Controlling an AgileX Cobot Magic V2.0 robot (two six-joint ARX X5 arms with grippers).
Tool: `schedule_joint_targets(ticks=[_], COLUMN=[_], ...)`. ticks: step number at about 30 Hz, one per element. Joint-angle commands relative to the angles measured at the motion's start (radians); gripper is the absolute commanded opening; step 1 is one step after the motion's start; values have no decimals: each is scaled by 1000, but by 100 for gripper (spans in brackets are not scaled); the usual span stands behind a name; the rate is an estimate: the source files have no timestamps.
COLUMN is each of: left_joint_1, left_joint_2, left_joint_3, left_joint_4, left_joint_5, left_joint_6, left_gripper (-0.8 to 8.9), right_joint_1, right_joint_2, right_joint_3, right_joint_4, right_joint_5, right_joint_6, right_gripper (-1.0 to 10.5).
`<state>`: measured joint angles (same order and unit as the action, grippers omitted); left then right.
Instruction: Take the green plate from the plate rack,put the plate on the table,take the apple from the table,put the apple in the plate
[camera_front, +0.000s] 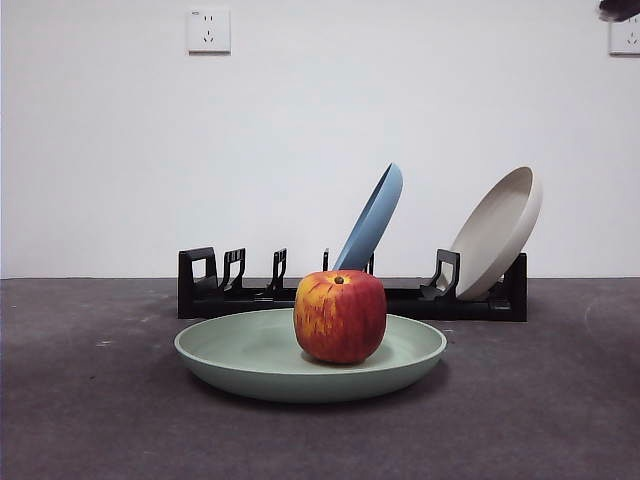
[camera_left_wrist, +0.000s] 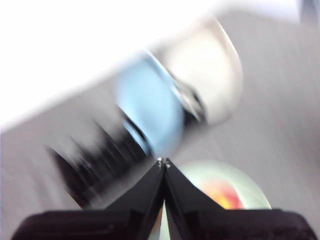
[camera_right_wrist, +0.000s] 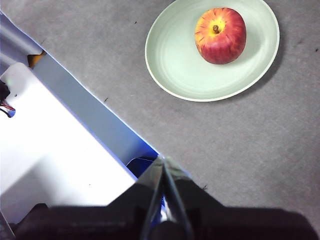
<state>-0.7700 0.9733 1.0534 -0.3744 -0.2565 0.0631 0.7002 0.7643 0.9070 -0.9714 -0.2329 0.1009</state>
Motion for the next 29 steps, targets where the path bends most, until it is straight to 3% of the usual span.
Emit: schedule_joint_targets(ticks=[1, 4, 13, 20, 29], left_joint_1=[163, 299, 583, 691, 719], left_joint_2=[-98, -207, -550, -737, -853], left_joint_3=[-72, -154, -510, -769, -976], left_joint_4=[133, 235, 409, 416, 409], left_joint_5=[105, 159, 152, 154, 154], left_joint_6=[20, 20, 41, 40, -34], left_gripper=[-2, -2, -2, -2, -2], right_joint_1=[2, 2, 2, 2, 2], right_joint_2=[0, 0, 0, 0, 0], right_joint_3=[0, 0, 0, 0, 0], right_joint_4=[5, 5, 5, 5, 5], right_joint_5=[0, 0, 0, 0, 0], right_joint_6=[6, 6, 6, 6, 6], right_gripper=[2, 2, 2, 2, 2])
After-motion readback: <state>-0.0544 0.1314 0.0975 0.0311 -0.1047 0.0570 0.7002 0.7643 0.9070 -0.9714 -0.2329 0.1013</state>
